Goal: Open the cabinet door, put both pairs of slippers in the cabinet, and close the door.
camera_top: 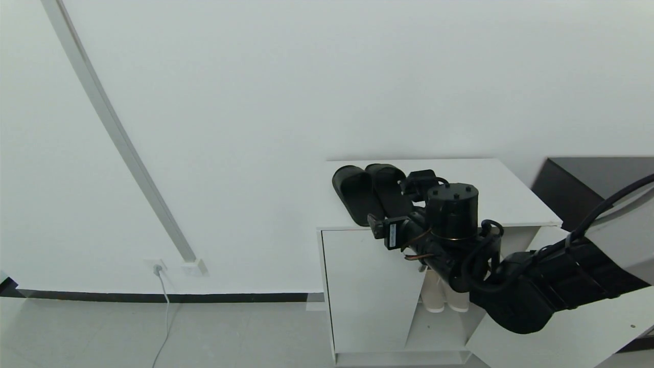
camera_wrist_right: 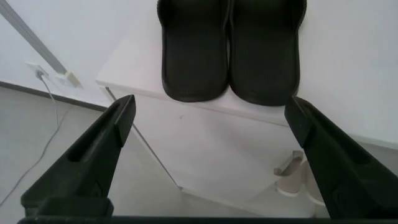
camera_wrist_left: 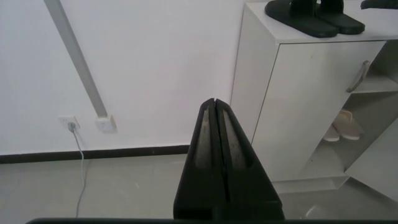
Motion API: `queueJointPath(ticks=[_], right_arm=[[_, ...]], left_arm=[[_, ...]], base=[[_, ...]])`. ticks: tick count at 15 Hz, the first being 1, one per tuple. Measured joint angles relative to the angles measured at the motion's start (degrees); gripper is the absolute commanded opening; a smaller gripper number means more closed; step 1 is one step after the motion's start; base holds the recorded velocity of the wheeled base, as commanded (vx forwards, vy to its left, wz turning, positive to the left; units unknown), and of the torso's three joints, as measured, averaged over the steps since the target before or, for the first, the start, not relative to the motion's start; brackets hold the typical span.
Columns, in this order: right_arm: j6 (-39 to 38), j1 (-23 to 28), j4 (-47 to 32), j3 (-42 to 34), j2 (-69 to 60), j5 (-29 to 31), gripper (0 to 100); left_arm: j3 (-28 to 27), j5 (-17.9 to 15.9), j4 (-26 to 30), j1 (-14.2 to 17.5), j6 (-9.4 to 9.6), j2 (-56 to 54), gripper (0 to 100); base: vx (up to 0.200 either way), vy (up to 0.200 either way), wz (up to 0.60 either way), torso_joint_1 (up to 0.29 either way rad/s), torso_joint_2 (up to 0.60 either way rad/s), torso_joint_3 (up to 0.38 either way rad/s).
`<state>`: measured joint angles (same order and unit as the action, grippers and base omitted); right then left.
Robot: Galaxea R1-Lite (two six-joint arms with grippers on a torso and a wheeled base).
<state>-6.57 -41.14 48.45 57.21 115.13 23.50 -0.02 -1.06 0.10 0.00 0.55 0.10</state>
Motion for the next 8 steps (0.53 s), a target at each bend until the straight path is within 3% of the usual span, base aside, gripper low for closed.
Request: queueJointPath(ticks=[1, 8], right_arm=[[0.0, 0.0, 0.3, -0.1, 0.0, 0.0, 100], [1.0, 0.0, 0.7, -0.8, -0.9, 0.0, 100]], left_arm=[[0.0, 0.0, 0.0, 0.0, -0.01, 0.0, 0], [-0.1, 0.0, 0.1, 0.0, -0.01, 0.0, 0]], base=[[0.000, 0.000, 0.00, 0.000, 0.00, 0.000], [0.200, 0.000, 0.00, 0.002, 0.00, -0.001]])
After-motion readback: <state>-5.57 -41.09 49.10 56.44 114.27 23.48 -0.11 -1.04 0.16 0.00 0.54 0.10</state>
